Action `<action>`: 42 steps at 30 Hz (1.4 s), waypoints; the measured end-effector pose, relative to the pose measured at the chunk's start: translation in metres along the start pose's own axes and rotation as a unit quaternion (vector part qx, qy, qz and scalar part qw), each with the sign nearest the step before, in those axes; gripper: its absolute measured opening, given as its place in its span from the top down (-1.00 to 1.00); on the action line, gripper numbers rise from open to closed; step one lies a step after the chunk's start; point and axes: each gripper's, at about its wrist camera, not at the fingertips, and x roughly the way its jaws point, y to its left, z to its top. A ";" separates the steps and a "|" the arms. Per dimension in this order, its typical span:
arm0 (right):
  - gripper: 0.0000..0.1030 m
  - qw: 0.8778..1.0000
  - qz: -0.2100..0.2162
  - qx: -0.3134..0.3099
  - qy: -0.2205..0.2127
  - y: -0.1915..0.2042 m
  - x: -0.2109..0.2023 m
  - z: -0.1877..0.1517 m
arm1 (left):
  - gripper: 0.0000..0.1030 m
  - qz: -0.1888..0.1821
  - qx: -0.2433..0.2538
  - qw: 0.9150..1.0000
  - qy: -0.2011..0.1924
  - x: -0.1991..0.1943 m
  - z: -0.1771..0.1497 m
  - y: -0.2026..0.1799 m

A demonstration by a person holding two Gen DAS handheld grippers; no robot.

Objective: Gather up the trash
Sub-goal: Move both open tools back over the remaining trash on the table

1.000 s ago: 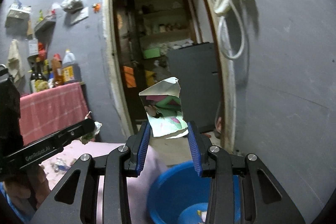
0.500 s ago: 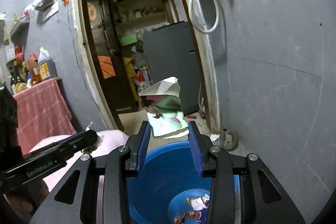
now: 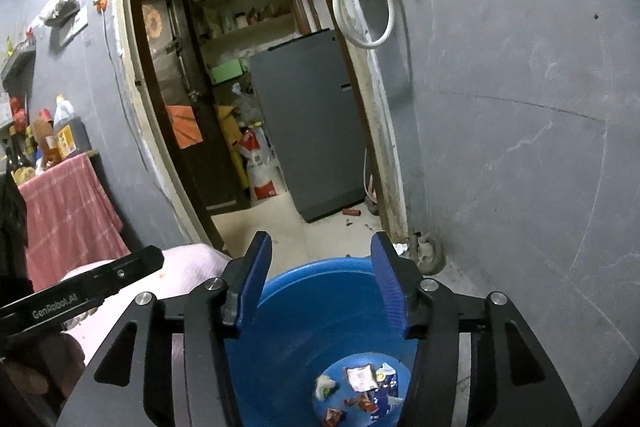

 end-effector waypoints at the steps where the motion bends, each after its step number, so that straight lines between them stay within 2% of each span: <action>1: -0.02 1.000 -0.001 -0.002 -0.003 0.001 -0.001 0.001 | -0.05 0.003 0.000 1.000 -0.004 -0.003 0.001 0.001; 5: -0.14 1.000 0.000 -0.013 -0.017 0.007 -0.008 0.004 | -0.34 0.016 0.003 1.000 -0.022 -0.016 0.007 0.005; 7: -0.51 0.999 -0.002 -0.018 -0.027 0.011 -0.013 0.007 | -0.50 0.021 0.003 0.999 -0.035 -0.025 0.009 0.006; 9: -0.56 0.999 -0.005 -0.018 -0.039 0.014 -0.017 0.010 | -0.71 0.030 0.002 0.998 -0.055 -0.037 0.010 0.011; 12: -0.68 0.998 -0.004 -0.021 -0.055 0.021 -0.024 0.014 | -0.89 0.047 -0.001 0.995 -0.086 -0.058 0.012 0.020; 16: -0.94 0.997 0.010 -0.031 -0.074 0.036 -0.030 0.019 | -0.91 0.075 0.007 0.991 -0.114 -0.083 0.016 0.029; 18: -1.00 0.996 0.018 -0.040 -0.081 0.045 -0.033 0.021 | -0.94 0.090 0.011 0.988 -0.124 -0.096 0.016 0.034; 30: -1.00 0.986 0.086 -0.097 -0.109 0.121 -0.043 0.027 | -0.95 0.160 0.009 0.972 -0.172 -0.170 0.013 0.079; 42: -1.00 0.970 0.161 -0.134 -0.126 0.192 -0.046 0.013 | -0.96 0.224 0.001 0.954 -0.200 -0.230 -0.004 0.136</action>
